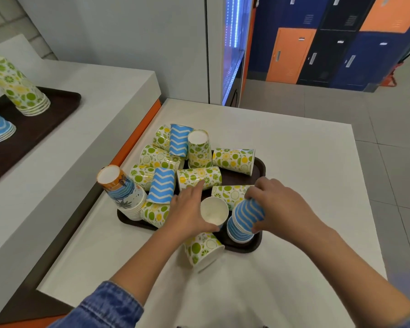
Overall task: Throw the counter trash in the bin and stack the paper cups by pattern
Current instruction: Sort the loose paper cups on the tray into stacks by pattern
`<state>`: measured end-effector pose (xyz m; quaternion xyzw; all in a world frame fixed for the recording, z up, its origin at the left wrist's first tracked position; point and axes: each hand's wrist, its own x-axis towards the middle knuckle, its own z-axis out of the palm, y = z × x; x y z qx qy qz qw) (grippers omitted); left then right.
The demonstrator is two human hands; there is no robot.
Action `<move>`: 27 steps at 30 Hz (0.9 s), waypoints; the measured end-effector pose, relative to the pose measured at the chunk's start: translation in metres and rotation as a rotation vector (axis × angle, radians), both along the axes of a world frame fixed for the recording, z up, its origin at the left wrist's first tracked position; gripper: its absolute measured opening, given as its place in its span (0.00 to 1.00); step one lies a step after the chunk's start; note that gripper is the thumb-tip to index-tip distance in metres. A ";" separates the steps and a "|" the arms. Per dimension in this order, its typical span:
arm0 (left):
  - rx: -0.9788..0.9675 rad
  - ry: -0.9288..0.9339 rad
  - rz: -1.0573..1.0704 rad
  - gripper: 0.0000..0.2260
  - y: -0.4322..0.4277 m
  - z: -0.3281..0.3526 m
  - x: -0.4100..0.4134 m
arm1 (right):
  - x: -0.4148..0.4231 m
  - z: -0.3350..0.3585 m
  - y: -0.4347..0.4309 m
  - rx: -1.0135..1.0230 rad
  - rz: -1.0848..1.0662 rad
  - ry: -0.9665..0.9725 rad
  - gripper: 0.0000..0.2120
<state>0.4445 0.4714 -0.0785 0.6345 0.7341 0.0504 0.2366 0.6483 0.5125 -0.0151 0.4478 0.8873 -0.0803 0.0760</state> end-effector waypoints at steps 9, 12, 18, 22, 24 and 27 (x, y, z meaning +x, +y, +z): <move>-0.060 0.152 -0.040 0.55 0.007 -0.020 0.023 | -0.020 -0.043 -0.007 -0.041 0.095 -0.209 0.33; -0.031 0.178 -0.035 0.55 0.008 -0.024 0.022 | -0.018 -0.056 -0.009 -0.080 0.075 -0.152 0.43; 0.035 0.063 0.046 0.52 0.006 -0.016 0.019 | -0.001 -0.043 -0.006 -0.182 -0.108 0.232 0.52; 0.242 -0.137 0.219 0.49 -0.001 0.029 0.002 | -0.001 -0.031 -0.008 -0.302 -0.452 0.985 0.34; 0.342 -0.401 0.315 0.48 -0.005 0.056 -0.007 | -0.011 -0.028 -0.009 -0.394 -0.637 1.307 0.26; 0.398 -0.736 0.320 0.48 -0.005 0.081 -0.003 | -0.033 -0.021 -0.011 -0.780 -0.803 1.559 0.19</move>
